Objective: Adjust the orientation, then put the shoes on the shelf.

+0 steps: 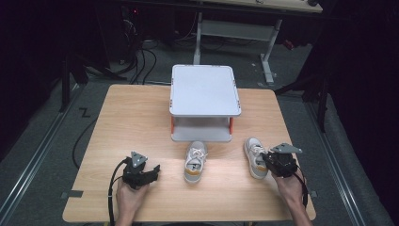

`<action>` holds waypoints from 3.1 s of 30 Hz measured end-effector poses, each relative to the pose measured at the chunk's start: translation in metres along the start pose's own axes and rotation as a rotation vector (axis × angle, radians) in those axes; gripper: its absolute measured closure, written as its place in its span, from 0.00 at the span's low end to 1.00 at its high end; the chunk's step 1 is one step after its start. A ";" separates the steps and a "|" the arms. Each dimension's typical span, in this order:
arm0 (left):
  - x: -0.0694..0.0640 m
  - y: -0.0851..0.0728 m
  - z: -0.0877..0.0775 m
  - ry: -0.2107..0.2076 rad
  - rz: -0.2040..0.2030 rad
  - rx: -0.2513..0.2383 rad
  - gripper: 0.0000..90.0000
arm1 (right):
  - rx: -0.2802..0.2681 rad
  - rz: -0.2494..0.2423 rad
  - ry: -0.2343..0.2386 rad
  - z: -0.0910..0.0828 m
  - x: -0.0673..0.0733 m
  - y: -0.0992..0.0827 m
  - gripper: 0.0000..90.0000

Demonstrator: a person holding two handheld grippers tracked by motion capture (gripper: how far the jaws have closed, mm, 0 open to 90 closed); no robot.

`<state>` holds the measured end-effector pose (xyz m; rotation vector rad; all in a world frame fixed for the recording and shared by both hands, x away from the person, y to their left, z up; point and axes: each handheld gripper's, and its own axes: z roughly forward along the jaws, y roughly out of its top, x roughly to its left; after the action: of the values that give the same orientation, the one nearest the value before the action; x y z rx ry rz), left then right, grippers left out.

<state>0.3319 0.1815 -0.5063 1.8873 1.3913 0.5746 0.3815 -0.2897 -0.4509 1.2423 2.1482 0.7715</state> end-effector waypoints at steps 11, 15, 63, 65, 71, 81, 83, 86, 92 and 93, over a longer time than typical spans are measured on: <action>-0.001 0.000 0.000 0.007 -0.002 0.001 0.37 | -0.012 0.003 -0.024 -0.006 0.004 -0.001 0.91; -0.001 0.000 0.001 0.009 0.001 0.001 0.37 | -0.024 -0.003 -0.007 -0.011 0.011 0.000 0.91; -0.008 0.002 0.003 0.036 0.039 0.016 0.35 | 0.001 -0.161 0.082 0.015 0.129 0.047 0.85; -0.008 0.002 0.004 0.036 0.039 0.016 0.35 | -0.006 -0.139 0.110 0.015 0.126 0.046 0.82; -0.008 0.002 0.003 0.041 0.016 0.011 0.36 | -0.050 -0.022 0.231 0.017 0.107 0.038 0.61; -0.011 0.002 0.002 0.042 0.013 0.026 0.30 | -0.192 0.134 0.303 0.002 0.056 0.007 0.56; -0.012 0.002 0.002 0.054 0.021 0.031 0.33 | -0.203 0.161 0.303 0.003 0.049 0.003 0.56; -0.011 0.001 0.000 0.039 -0.014 0.018 0.34 | -0.165 0.188 0.194 0.014 0.032 -0.005 0.58; -0.020 0.009 -0.007 -0.012 -0.022 -0.003 0.33 | -0.063 0.158 0.046 0.036 0.015 -0.016 0.60; -0.026 0.013 -0.010 -0.021 -0.006 -0.010 0.33 | -0.060 0.161 0.035 0.038 0.012 -0.018 0.60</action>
<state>0.3250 0.1573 -0.4882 1.8755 1.3777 0.5571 0.3921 -0.2785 -0.4919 1.3924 2.0551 0.9242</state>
